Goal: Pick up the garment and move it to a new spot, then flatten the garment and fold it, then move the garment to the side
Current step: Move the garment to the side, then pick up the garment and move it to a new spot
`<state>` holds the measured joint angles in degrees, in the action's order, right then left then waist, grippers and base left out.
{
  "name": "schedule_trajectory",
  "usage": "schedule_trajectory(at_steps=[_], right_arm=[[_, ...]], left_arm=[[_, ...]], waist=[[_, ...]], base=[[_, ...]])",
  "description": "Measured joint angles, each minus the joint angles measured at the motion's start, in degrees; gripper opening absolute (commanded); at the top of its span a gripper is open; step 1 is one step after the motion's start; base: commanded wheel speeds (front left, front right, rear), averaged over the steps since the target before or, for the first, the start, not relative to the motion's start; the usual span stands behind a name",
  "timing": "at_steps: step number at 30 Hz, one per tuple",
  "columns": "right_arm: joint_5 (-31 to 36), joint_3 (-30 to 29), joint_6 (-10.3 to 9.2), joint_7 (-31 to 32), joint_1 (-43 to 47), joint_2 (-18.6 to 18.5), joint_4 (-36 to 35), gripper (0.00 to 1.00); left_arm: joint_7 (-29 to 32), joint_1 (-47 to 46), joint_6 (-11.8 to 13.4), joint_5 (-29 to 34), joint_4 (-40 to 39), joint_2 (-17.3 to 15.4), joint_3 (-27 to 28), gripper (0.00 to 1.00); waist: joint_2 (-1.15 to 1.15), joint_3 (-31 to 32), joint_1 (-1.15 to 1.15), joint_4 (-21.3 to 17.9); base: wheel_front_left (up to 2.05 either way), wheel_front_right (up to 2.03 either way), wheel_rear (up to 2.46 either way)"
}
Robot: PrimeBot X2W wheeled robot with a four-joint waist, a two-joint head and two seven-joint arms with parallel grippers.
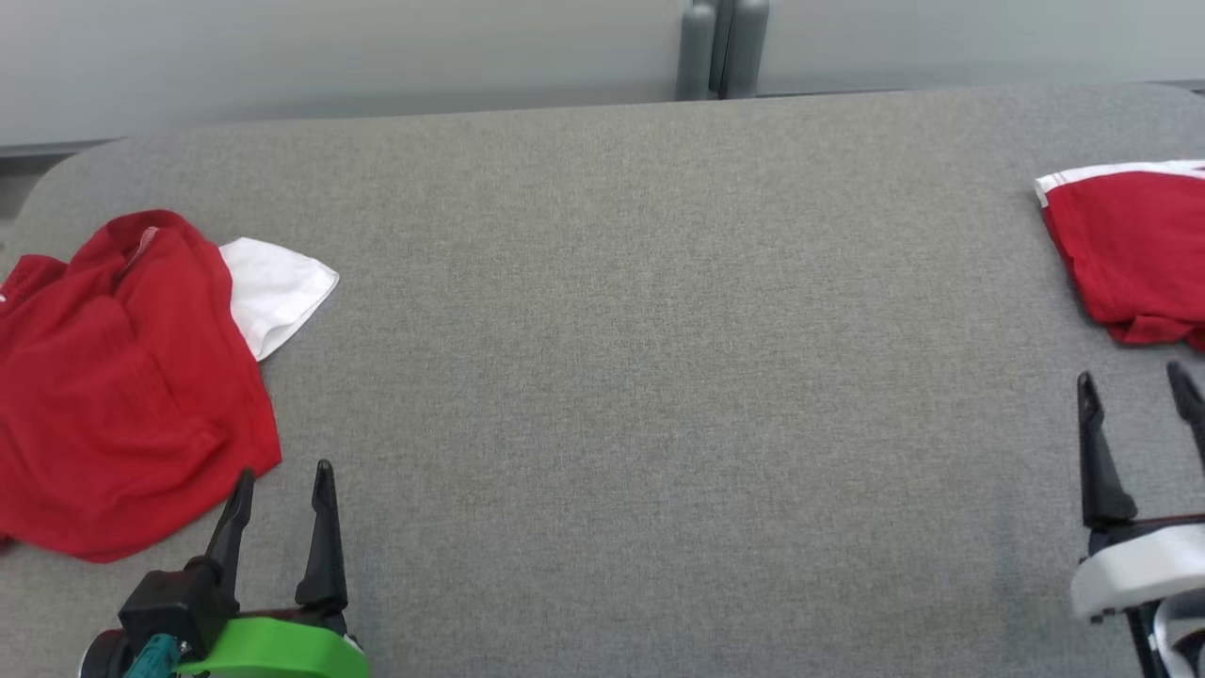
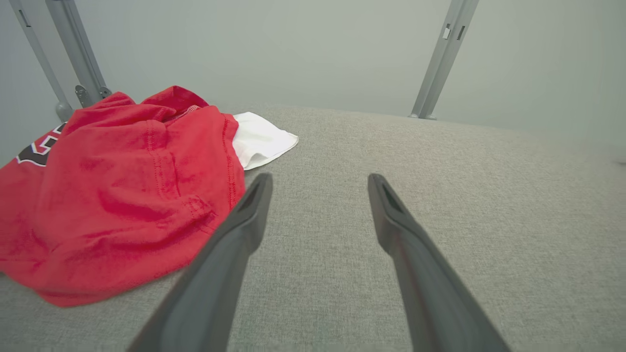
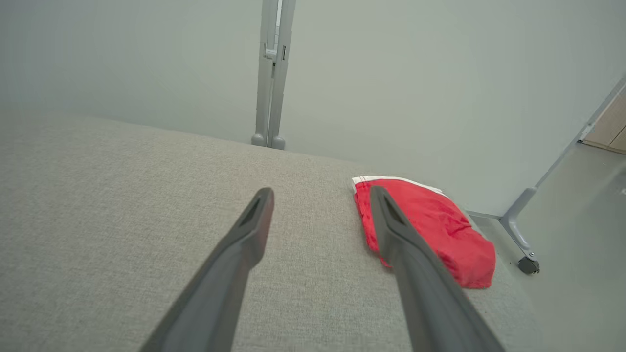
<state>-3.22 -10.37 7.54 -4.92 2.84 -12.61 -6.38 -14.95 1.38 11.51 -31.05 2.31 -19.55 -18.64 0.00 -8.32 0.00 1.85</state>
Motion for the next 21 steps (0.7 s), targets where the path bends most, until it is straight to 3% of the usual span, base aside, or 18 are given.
schedule_trajectory(at_steps=[9, 21], right_arm=[[5.25, -1.03, -0.01, -7.5, 4.29, 5.86, 8.34, 1.0], [7.99, 0.29, -0.01, -9.67, 1.78, 6.99, 15.25, 1.0]], left_arm=[[-0.09, 1.62, -2.82, 1.93, 3.37, 2.02, 2.8, 1.0], [-0.09, 1.56, -6.53, 5.36, 7.58, 5.37, 6.39, 1.0]], waist=[[0.0, 6.17, 0.0, -0.48], [0.0, 8.65, 0.0, -2.24]], base=[[0.0, 0.0, 0.0], [0.0, 0.0, 0.0]])
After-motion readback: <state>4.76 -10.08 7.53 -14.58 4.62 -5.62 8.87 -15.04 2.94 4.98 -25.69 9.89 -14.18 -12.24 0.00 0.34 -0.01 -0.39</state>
